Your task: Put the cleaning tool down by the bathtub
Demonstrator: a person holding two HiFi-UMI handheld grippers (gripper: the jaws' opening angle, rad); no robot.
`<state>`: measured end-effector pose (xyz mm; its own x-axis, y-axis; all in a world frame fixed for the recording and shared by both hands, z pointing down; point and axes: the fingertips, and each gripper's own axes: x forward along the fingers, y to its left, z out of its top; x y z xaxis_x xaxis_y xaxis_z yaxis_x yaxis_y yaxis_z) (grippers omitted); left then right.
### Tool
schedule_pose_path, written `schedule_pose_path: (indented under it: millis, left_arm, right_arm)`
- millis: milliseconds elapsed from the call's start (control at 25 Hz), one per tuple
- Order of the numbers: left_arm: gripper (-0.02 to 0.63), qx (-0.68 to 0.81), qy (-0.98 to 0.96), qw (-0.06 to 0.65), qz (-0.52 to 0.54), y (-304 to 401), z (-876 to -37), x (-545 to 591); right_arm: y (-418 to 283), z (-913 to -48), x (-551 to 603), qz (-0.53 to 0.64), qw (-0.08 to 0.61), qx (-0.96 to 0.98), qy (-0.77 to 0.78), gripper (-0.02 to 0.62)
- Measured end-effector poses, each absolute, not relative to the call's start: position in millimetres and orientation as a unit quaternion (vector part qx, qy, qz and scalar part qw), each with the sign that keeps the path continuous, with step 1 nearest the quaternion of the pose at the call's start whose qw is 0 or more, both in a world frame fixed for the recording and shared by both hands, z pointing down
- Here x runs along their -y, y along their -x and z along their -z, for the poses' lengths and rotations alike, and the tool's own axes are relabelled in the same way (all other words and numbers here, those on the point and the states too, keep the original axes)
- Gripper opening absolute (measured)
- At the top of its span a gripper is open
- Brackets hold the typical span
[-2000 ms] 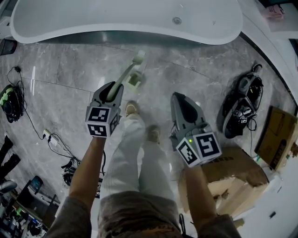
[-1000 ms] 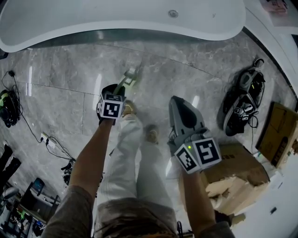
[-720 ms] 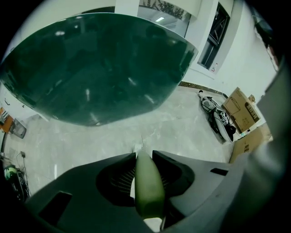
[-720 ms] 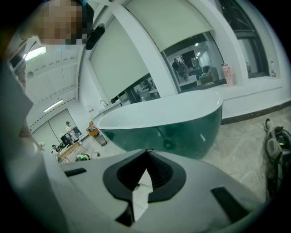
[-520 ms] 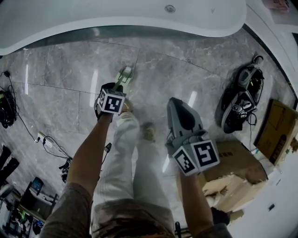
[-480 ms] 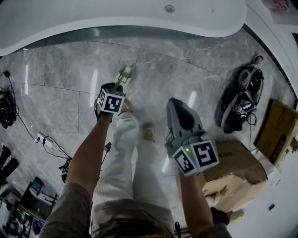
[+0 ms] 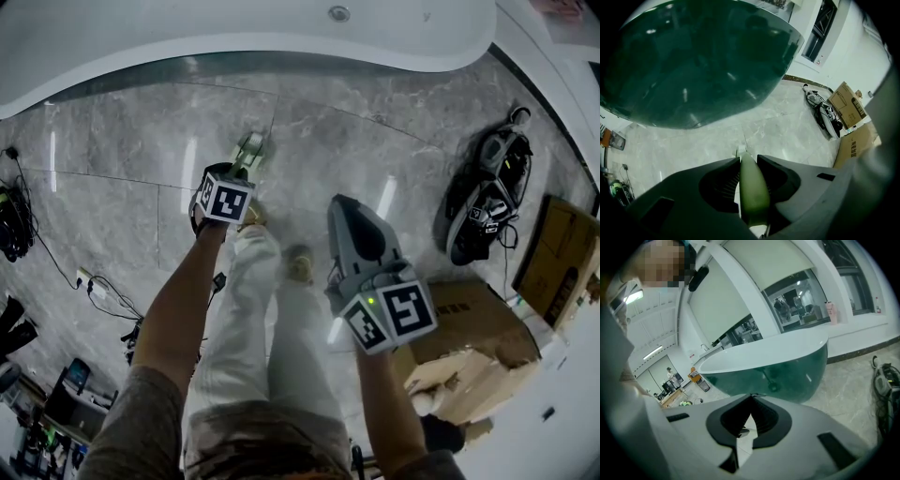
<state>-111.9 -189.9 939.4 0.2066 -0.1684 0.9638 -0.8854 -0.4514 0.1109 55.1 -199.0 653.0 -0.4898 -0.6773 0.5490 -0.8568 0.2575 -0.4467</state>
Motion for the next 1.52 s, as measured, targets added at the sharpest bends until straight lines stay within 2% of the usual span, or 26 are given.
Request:
schedule_pose_path:
  millis: [240, 400, 560, 760, 800, 880, 960, 1520]
  left_arm:
    - [0.12, 0.409, -0.666, 0.376, -0.497, 126.3, -944.7, 176.0]
    - [0.181, 0.419, -0.665, 0.382, -0.486, 127.3, -939.4, 172.9]
    - [0.207, 0.437, -0.668, 0.365, -0.479, 128.3, -925.8, 176.9]
    - [0.205, 0.466, -0.673, 0.338, -0.464, 130.4, -887.9, 188.4]
    - [0.187, 0.472, -0.672, 0.335, -0.461, 131.6, -878.3, 190.5]
    - [0.078, 0.487, -0.668, 0.335, -0.451, 134.3, -858.3, 195.1]
    - [0.015, 0.498, -0.665, 0.342, -0.439, 133.9, -836.3, 196.3]
    - [0.005, 0.544, -0.64, 0.419, -0.343, 118.1, -631.7, 162.5]
  right_arm:
    - [-49.0, -653.7, 198.9, -0.362, 0.121, 0.787, -0.485, -0.002]
    - [-47.3, -650.1, 200.6, -0.361, 0.12, 0.788, -0.484, -0.002]
    - [-46.0, -642.4, 200.9, -0.359, 0.113, 0.791, -0.482, -0.002]
    - [-44.4, -624.7, 199.8, -0.358, 0.104, 0.794, -0.481, -0.002]
    - [-44.5, -619.5, 200.3, -0.358, 0.102, 0.794, -0.481, -0.002]
    - [-44.6, -607.3, 202.2, -0.357, 0.097, 0.795, -0.481, -0.002]
    - [-45.2, -591.8, 201.9, -0.357, 0.092, 0.796, -0.48, -0.002]
    - [-65.9, -466.8, 161.3, -0.358, 0.07, 0.799, -0.477, -0.002]
